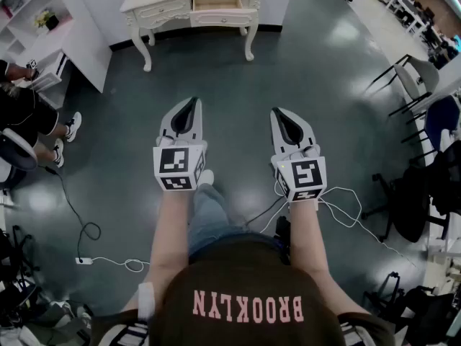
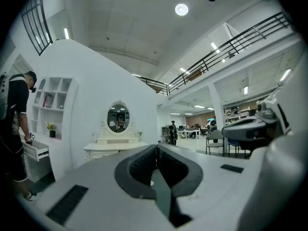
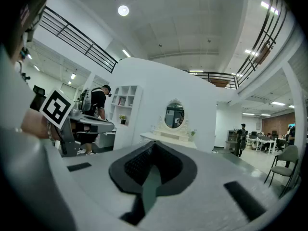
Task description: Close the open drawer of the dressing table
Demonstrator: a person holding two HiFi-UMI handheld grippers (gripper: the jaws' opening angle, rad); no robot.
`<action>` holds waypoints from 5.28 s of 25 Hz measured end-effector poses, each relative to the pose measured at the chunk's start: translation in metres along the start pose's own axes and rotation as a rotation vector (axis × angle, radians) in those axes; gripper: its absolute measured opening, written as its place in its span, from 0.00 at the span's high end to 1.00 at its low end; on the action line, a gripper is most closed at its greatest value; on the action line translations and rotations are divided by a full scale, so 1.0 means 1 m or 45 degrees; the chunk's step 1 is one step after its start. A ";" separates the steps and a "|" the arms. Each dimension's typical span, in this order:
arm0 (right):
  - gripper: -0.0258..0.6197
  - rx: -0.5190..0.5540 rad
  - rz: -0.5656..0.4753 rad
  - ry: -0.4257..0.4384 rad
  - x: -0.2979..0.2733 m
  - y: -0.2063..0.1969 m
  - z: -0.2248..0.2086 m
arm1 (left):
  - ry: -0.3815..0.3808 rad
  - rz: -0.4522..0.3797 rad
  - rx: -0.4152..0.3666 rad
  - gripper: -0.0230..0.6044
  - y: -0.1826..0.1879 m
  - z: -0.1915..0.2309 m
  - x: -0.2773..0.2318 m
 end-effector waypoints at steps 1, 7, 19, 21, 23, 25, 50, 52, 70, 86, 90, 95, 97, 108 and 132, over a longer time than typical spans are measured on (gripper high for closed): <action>0.97 -0.002 0.006 -0.003 -0.011 0.000 -0.003 | 0.000 0.000 -0.005 0.96 0.001 0.005 -0.010; 0.97 -0.013 0.025 -0.018 -0.082 0.003 -0.026 | -0.019 -0.011 -0.026 0.96 0.004 0.042 -0.075; 0.97 -0.052 0.006 -0.079 -0.241 0.017 -0.046 | -0.081 0.052 -0.012 0.95 -0.006 0.142 -0.197; 0.97 -0.052 0.001 -0.099 -0.259 0.021 -0.049 | -0.100 0.046 -0.015 0.96 -0.004 0.155 -0.212; 0.97 -0.049 0.005 -0.103 -0.271 0.023 -0.051 | -0.100 0.037 -0.008 0.96 -0.001 0.165 -0.224; 0.97 -0.053 0.018 -0.106 -0.278 0.021 -0.054 | -0.103 0.035 -0.008 0.96 -0.002 0.169 -0.231; 0.97 -0.102 0.002 -0.017 -0.415 -0.010 -0.218 | 0.048 0.089 -0.035 0.96 -0.009 0.156 -0.414; 0.97 -0.105 0.002 -0.004 -0.426 -0.013 -0.236 | 0.067 0.095 -0.034 0.96 -0.010 0.152 -0.431; 0.97 -0.133 0.033 0.073 -0.504 -0.051 -0.341 | 0.230 0.160 -0.008 0.96 -0.037 0.139 -0.529; 0.97 -0.208 0.213 0.063 -0.602 -0.102 -0.374 | 0.175 0.291 0.007 0.96 -0.083 0.181 -0.628; 0.97 -0.262 0.277 0.060 -0.624 -0.124 -0.378 | 0.165 0.335 0.020 0.96 -0.099 0.192 -0.652; 0.97 -0.303 0.362 0.069 -0.651 -0.152 -0.380 | 0.165 0.408 0.042 0.96 -0.125 0.206 -0.677; 0.97 -0.314 0.394 0.072 -0.661 -0.163 -0.383 | 0.159 0.437 0.047 0.96 -0.136 0.210 -0.687; 0.97 -0.393 0.557 0.081 -0.706 -0.228 -0.392 | 0.114 0.618 0.082 0.96 -0.206 0.219 -0.739; 0.97 -0.511 0.820 0.100 -0.741 -0.321 -0.386 | 0.101 0.861 0.114 0.96 -0.300 0.229 -0.777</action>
Point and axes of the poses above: the fingertips, and each gripper's own axes: x backward along the fingers, z to its left, y out of its top, the point moved 5 cm from there along x, backward along the fingers, and after that the axes turned 8 degrees about y, right-handed, at the moved point
